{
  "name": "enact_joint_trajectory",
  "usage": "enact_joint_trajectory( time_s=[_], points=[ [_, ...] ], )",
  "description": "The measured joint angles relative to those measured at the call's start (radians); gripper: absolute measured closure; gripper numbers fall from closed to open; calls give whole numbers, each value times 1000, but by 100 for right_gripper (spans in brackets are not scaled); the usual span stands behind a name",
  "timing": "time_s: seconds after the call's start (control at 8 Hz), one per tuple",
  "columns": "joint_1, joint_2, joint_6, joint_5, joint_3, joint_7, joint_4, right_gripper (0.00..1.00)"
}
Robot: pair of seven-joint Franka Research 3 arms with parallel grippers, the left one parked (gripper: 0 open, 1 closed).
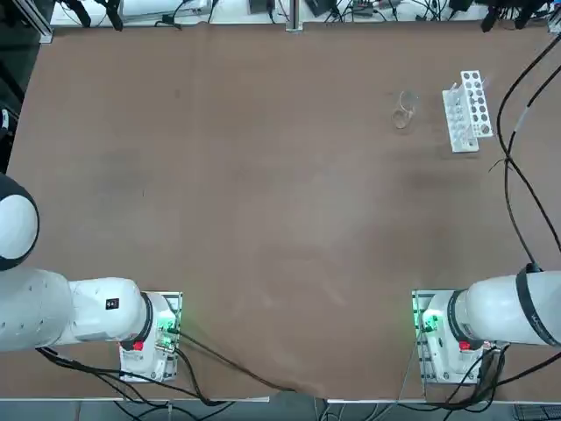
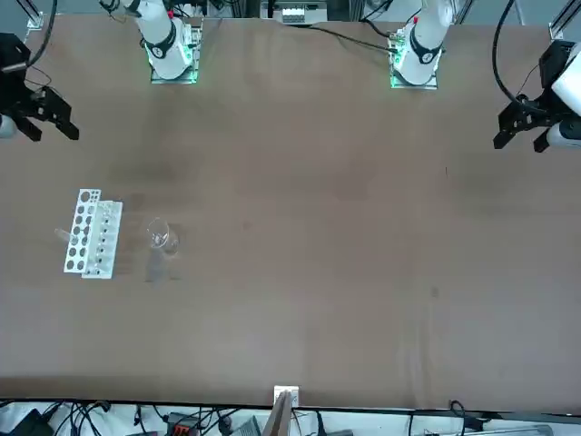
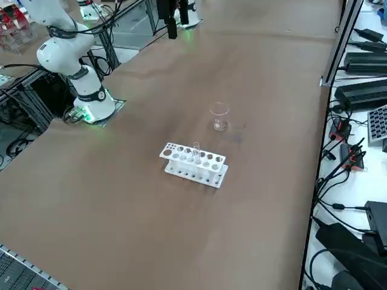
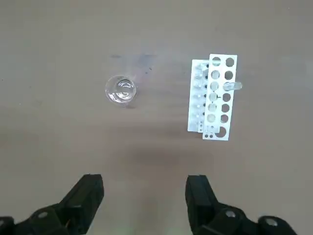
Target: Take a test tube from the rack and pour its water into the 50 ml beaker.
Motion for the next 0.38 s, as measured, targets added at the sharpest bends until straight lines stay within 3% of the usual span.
enact_joint_trajectory(
  time_s=[0.38],
  points=[
    [0, -4, 0, 25, 0, 10, 0, 0]
  ],
)
